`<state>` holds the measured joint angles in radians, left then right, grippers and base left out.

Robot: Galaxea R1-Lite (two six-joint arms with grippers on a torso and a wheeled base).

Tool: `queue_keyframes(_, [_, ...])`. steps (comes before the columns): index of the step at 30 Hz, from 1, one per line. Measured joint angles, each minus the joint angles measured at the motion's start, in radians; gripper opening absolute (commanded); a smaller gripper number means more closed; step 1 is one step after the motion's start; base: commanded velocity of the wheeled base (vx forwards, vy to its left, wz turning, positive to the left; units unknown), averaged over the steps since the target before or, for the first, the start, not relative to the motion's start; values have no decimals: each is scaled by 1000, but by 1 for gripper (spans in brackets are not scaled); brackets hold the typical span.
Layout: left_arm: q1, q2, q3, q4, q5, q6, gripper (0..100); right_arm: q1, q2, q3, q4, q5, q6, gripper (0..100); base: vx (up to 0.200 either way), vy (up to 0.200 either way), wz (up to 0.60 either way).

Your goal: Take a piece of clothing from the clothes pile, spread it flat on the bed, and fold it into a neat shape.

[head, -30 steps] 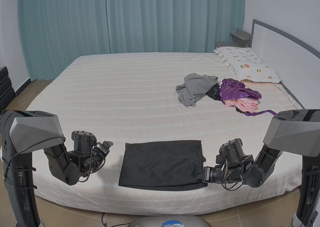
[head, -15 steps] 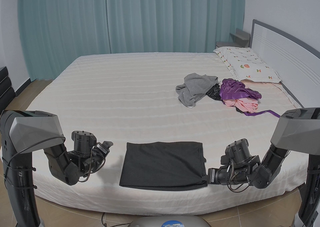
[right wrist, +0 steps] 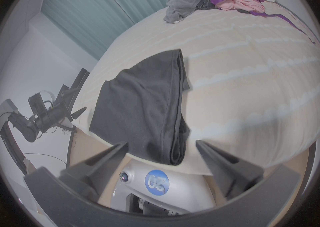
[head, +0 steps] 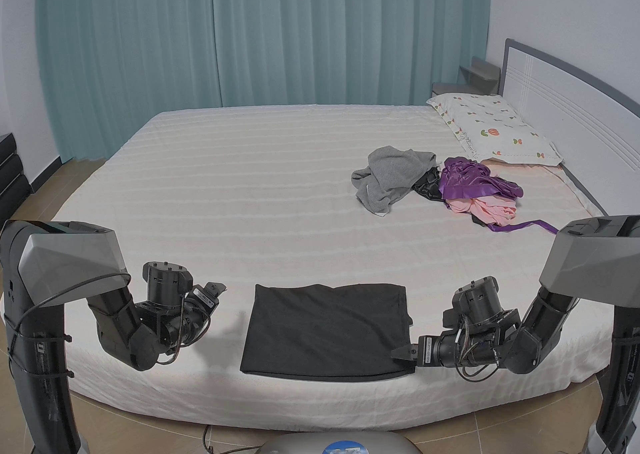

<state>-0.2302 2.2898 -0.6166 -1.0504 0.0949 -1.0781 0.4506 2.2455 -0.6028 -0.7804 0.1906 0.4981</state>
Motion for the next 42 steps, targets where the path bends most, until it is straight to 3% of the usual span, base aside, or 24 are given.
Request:
queue_keyframes(9, [-1, 0, 0, 0, 0, 0, 100, -57, 25, -166, 23, -2, 23, 100, 0, 0, 0])
queue_keyframes(15, [-3, 0, 0, -1, 0, 1, 100, -78, 85, -311, 44, -6, 131, 100, 0, 0, 0])
queue_keyframes(32, [-7, 5, 0, -4, 3, 8, 100, -103, 230, -636, 246, -5, 208, 100, 0, 0, 0])
queue_keyframes(33, [-7, 5, 0, -4, 3, 8, 100, -103, 234, -647, 254, -6, 207, 0, 0, 0, 0])
queue_keyframes(42, [-7, 5, 0, -5, 3, 7, 100, -101, 264, -705, 289, -18, 221, 0, 0, 0, 0])
